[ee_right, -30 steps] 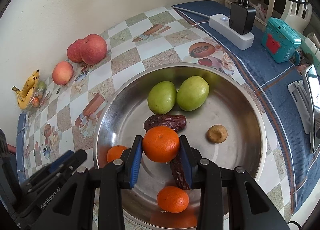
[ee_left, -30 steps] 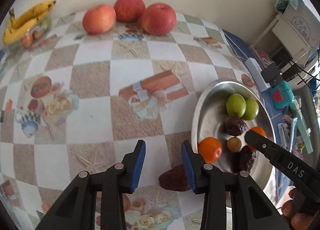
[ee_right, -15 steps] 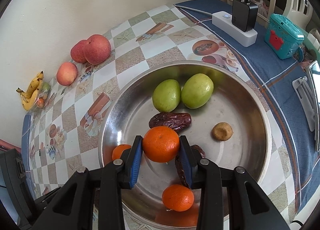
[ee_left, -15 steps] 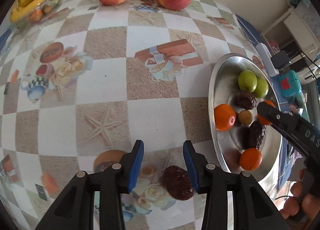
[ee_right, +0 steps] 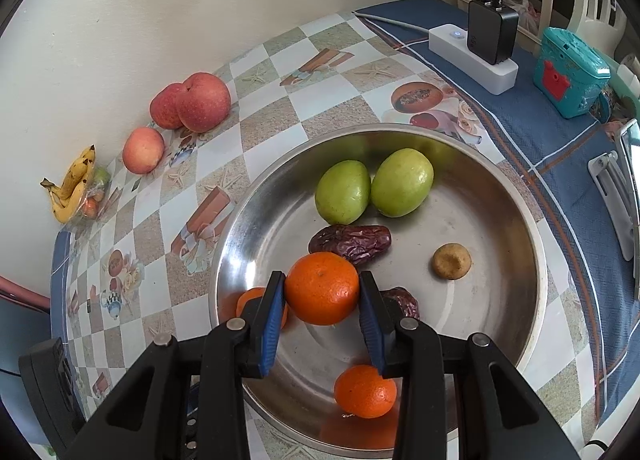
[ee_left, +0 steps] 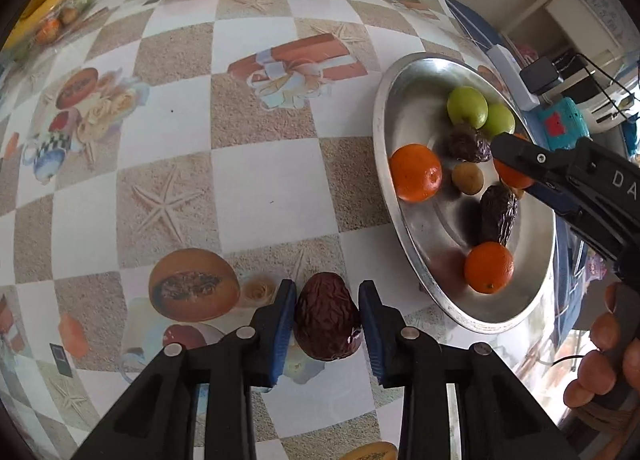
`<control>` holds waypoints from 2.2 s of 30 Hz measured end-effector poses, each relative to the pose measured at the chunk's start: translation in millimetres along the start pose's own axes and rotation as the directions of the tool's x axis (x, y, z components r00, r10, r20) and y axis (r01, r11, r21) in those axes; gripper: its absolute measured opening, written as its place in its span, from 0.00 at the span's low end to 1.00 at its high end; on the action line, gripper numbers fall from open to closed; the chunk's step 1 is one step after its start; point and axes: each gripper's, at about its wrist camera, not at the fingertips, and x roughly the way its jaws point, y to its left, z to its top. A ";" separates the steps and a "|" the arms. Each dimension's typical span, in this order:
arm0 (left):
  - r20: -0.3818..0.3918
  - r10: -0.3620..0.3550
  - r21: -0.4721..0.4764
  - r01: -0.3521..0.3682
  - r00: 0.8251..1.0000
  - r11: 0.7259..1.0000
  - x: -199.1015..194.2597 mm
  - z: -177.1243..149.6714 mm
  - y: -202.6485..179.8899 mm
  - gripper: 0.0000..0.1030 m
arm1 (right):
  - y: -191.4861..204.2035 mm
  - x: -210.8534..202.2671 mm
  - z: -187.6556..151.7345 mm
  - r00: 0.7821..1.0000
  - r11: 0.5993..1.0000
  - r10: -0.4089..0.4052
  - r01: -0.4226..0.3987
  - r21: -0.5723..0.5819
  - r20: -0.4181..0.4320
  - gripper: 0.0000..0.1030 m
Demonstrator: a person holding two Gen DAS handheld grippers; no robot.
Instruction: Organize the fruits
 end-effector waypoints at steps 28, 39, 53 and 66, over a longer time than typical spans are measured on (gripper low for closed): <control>0.245 -0.020 -0.003 0.021 0.969 1.000 -31.8 31.0 -14.1 0.93 | -11.2 0.7 -0.6 0.999 0.999 -0.035 0.035 0.010 -0.019 0.50; 0.278 0.272 -0.163 -0.233 0.921 0.959 -46.5 13.7 49.3 1.00 | 13.7 -3.6 -23.4 0.997 0.990 -0.077 0.078 -0.118 0.009 0.83; 0.217 0.499 -0.195 -0.464 0.839 0.864 -77.6 -53.0 48.6 1.00 | 48.6 -26.8 -83.0 0.995 0.956 -0.087 0.099 -0.277 0.054 0.83; 0.195 0.493 -0.211 -0.454 0.848 0.865 -79.8 -62.2 53.5 1.00 | 48.4 -37.7 -94.7 0.992 0.947 -0.098 0.117 -0.301 0.078 0.83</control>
